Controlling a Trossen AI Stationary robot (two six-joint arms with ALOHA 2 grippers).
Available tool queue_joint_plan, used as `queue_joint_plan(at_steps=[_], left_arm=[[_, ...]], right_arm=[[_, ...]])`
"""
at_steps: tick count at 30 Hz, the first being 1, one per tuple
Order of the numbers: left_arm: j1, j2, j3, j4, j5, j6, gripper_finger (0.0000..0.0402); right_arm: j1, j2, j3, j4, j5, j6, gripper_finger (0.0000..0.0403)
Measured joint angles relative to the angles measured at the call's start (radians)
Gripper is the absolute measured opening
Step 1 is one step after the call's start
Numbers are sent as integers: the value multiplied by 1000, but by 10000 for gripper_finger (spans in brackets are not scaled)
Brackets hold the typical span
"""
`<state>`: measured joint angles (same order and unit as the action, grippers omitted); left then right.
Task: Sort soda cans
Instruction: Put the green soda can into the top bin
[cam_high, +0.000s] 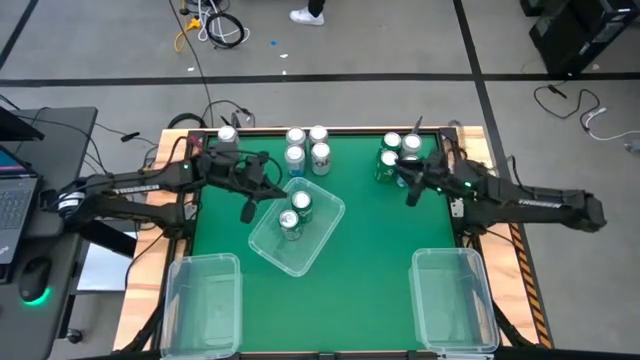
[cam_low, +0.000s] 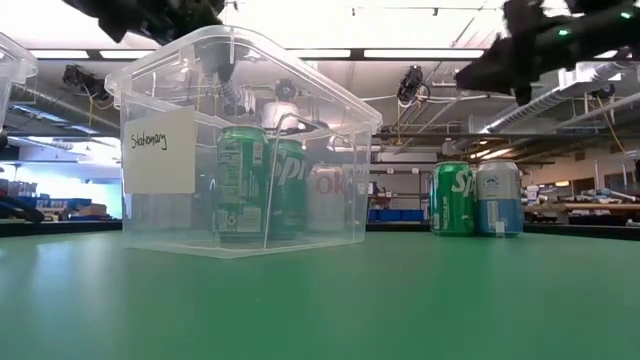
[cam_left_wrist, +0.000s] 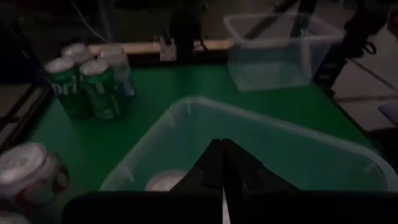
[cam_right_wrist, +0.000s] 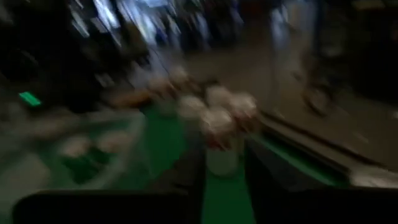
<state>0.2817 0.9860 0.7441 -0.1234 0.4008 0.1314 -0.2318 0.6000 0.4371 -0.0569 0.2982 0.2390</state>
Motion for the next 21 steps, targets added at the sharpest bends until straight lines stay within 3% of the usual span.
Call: queue_joint_plan(at_steps=[6, 12, 16, 21], left_arm=[[1, -29, 1, -38, -20, 21, 1], [1, -31, 1, -43, -70, 26, 1], [1, -31, 1, -61, -103, 32, 1], [1, -31, 1, -79, -105, 33, 1]], right_arm=[[-28, 254, 211, -230, 68, 4, 216], [-96, 448, 354, -384, 71, 16, 303], [-153, 542, 417, -444, 71, -1, 330], [-214, 608, 450, -539, 43, 4, 334]])
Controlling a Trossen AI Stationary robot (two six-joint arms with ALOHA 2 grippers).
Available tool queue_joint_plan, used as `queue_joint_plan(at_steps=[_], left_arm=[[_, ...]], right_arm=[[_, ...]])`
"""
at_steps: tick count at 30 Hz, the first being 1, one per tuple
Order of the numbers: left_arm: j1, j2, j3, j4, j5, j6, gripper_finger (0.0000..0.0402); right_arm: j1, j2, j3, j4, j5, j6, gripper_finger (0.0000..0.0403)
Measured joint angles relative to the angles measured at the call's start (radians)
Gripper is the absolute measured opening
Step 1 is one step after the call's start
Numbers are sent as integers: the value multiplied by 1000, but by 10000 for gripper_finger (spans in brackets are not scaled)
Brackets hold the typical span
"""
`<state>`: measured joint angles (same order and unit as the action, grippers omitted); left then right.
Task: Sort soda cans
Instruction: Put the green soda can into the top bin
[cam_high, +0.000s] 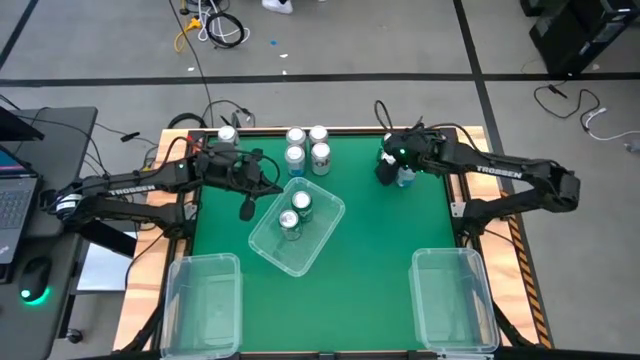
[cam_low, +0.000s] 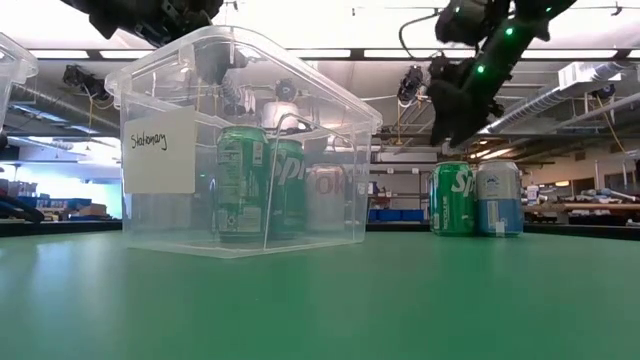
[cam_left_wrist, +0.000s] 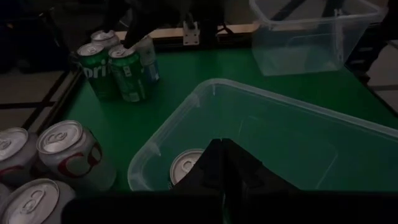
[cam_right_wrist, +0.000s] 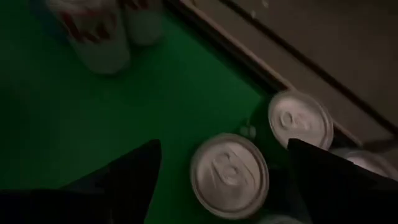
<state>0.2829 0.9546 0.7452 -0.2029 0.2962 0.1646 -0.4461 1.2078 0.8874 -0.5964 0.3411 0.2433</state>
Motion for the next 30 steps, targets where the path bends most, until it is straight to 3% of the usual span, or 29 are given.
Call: queue_joint_plan(at_steps=[15, 19, 22, 25, 30], left_arm=[[0, 0, 0, -27, 0, 15, 1], [0, 0, 0, -32, 0, 10, 1], [0, 0, 0, -31, -5, -2, 1], [0, 0, 0, -28, -16, -15, 1], [0, 0, 0, -27, -16, -19, 1]], right_arm=[[-48, 178, 3, -43, -66, 23, 332], [-40, 212, 7, -30, -69, 29, 312], [-11, 199, 15, -16, -75, 33, 287], [42, 179, 57, -64, -128, 54, 287], [177, 167, 246, -171, -103, 73, 287]])
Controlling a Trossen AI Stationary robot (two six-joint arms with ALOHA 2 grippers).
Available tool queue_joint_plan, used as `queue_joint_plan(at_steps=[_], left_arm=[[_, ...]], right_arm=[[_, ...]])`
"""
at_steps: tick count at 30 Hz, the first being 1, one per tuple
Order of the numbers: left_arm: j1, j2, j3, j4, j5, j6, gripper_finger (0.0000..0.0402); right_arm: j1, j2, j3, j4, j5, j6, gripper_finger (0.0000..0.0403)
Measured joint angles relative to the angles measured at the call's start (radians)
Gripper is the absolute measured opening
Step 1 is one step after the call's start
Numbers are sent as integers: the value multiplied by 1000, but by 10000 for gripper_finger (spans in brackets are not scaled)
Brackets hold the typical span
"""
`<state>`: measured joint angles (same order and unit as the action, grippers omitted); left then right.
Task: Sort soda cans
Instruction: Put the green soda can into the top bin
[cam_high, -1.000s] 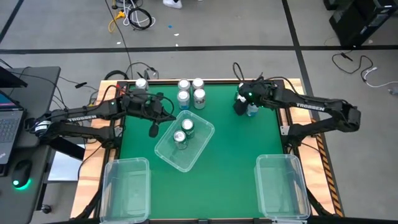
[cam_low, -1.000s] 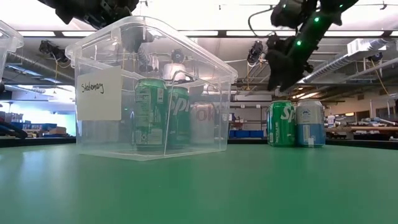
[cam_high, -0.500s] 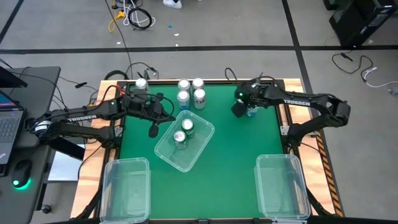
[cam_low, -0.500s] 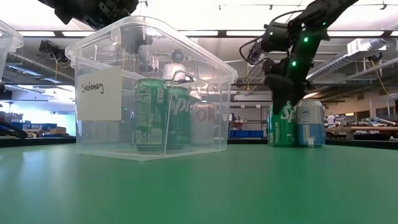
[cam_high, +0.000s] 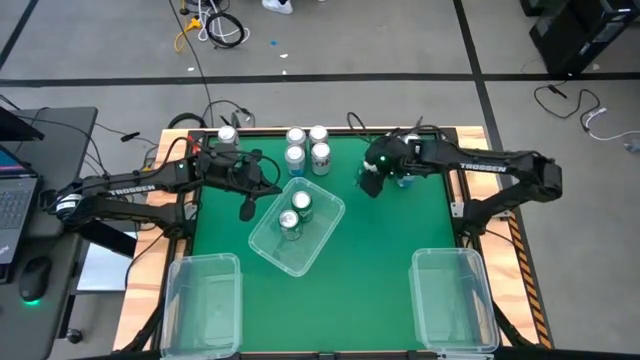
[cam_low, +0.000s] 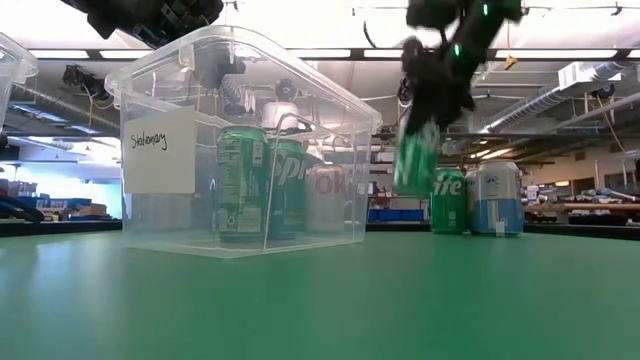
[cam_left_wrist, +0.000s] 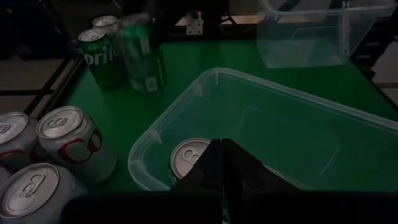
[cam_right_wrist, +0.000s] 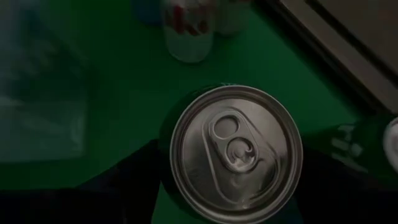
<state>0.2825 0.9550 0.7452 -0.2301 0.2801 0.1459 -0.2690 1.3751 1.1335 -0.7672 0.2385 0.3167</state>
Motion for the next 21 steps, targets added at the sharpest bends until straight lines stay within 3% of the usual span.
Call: queue_joint_plan(at_steps=[8, 13, 21], left_arm=[[0, 0, 0, 27, -36, -12, 1], [0, 0, 0, 47, -36, -12, 1], [0, 0, 0, 45, -37, -11, 1]], right_arm=[[219, 120, 411, -275, 155, 30, 287], [294, 257, 629, -296, 182, -16, 287], [343, 465, 782, -310, 133, -77, 287]])
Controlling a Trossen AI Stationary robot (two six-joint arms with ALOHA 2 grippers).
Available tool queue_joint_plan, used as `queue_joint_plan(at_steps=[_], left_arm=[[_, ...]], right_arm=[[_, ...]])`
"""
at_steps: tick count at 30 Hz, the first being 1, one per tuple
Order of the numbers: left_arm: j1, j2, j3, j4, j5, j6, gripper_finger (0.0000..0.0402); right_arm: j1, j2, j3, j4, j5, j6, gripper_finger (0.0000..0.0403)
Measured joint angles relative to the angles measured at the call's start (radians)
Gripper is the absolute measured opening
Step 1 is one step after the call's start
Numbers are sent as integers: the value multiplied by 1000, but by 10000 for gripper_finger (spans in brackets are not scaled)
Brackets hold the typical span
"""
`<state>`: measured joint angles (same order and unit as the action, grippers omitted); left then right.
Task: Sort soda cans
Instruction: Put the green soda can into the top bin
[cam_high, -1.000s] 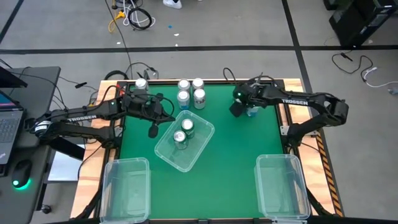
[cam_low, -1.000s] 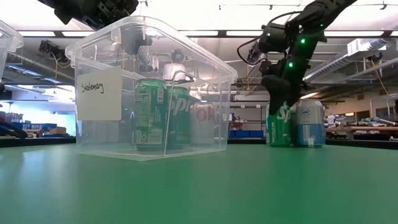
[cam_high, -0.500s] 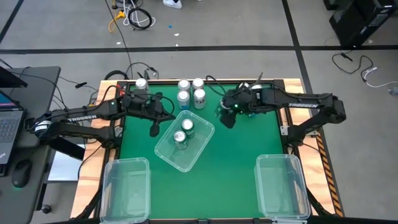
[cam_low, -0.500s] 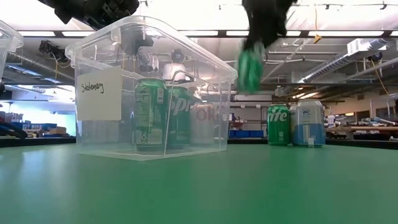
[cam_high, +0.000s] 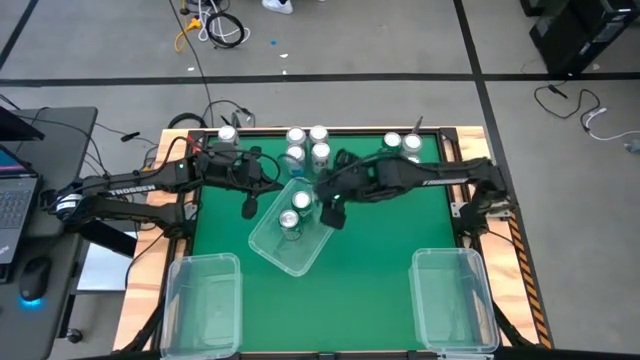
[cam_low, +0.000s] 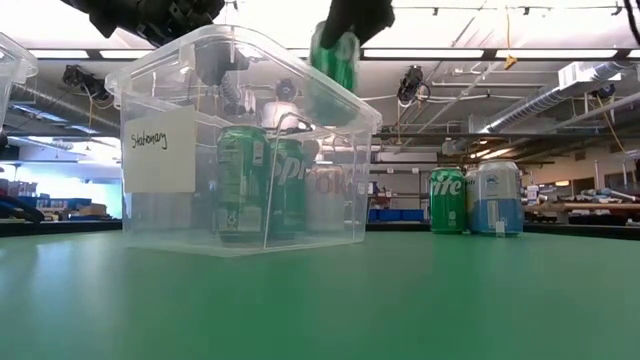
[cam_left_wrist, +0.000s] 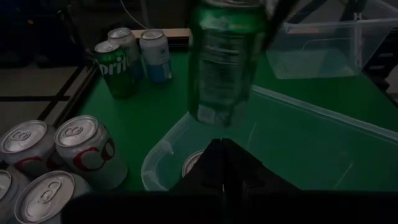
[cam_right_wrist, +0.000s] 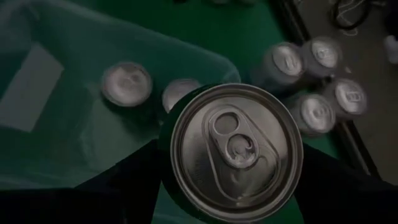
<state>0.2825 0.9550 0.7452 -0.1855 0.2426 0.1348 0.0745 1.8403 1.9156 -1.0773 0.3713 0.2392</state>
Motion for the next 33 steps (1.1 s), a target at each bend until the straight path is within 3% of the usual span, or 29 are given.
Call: queue_joint_plan(at_steps=[26, 33], left_arm=[[0, 0, 0, -19, -5, 14, 1], [0, 0, 0, -35, -5, 13, 1]], right_arm=[[-25, 256, 0, -27, -52, 99, 287], [-30, 299, 3, -36, -56, 109, 317]])
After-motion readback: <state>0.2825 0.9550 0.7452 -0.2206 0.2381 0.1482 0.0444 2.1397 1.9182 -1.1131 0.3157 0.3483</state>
